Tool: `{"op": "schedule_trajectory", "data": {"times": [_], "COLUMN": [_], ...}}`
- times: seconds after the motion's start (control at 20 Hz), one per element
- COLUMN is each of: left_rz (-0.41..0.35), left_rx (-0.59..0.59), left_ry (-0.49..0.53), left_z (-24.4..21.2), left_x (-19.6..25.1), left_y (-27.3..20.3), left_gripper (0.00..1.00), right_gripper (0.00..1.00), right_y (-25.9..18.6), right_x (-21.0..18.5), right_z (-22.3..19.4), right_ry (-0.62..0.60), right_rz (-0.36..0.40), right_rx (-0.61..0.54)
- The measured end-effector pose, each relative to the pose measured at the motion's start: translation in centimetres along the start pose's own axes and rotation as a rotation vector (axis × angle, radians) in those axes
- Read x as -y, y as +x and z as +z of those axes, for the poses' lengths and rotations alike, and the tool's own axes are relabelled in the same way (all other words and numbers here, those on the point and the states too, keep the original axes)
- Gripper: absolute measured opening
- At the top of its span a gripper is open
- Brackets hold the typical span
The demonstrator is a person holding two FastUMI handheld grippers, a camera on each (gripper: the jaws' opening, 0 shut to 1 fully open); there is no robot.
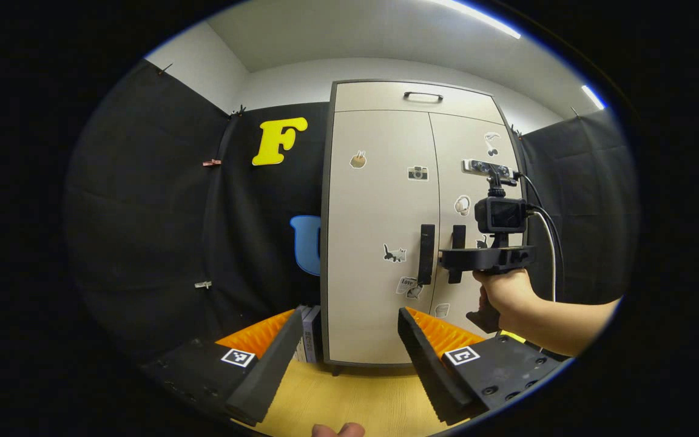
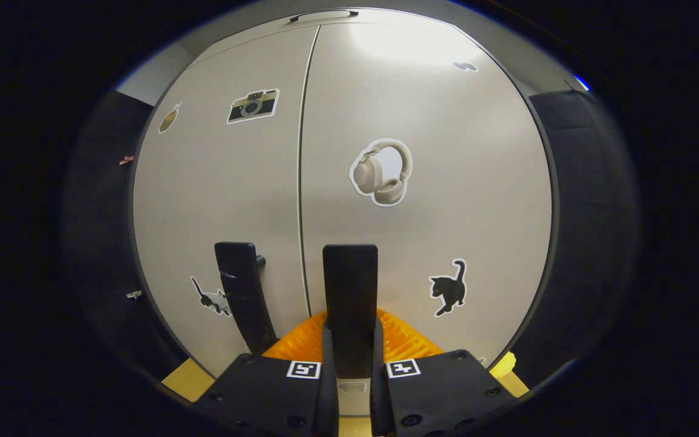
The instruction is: Open the right door of the double-door shoe cabinet with the right hand, and open the left door with the left hand.
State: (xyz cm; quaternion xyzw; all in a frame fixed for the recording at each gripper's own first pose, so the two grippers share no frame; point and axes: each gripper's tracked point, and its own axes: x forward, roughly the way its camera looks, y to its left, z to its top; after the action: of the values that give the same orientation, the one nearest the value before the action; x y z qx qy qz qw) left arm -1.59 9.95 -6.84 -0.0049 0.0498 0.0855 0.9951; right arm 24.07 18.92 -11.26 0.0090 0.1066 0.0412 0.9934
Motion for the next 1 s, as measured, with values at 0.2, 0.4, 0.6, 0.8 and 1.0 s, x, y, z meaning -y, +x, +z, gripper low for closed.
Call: {"op": "schedule_trajectory", "data": {"times": [0.2, 0.4, 0.6, 0.8, 1.0], "left_rz": [0.014, 0.015, 0.02, 0.017, 0.005], "left_rx": [0.009, 0.0, 0.001, -0.001, 0.0], "left_ry": [-0.001, -0.003, 0.011, 0.024, 0.028], "left_z": [0.5, 0.4, 0.9, 1.0, 1.2], "left_x": [0.1, 0.8, 1.3, 2.0, 2.9], "left_y": [-1.2, -2.5, -3.6, -4.1, -4.4], "left_gripper": [0.97, 0.97, 0.98, 0.97, 0.98], "right_gripper": [0.13, 0.13, 0.13, 0.13, 0.13], "right_y": [-2.4, -4.6, -6.1, -7.5, -8.6], "right_x": [0.1, 0.7, 1.4, 2.5, 3.9], "right_z": [0.1, 0.3, 0.5, 0.7, 1.1], "right_ry": [0.039, 0.068, 0.103, 0.121, 0.122], "right_rz": [0.071, 0.174, 0.251, 0.282, 0.29], "right_rx": [0.032, 0.018, 0.002, 0.001, 0.006]}}
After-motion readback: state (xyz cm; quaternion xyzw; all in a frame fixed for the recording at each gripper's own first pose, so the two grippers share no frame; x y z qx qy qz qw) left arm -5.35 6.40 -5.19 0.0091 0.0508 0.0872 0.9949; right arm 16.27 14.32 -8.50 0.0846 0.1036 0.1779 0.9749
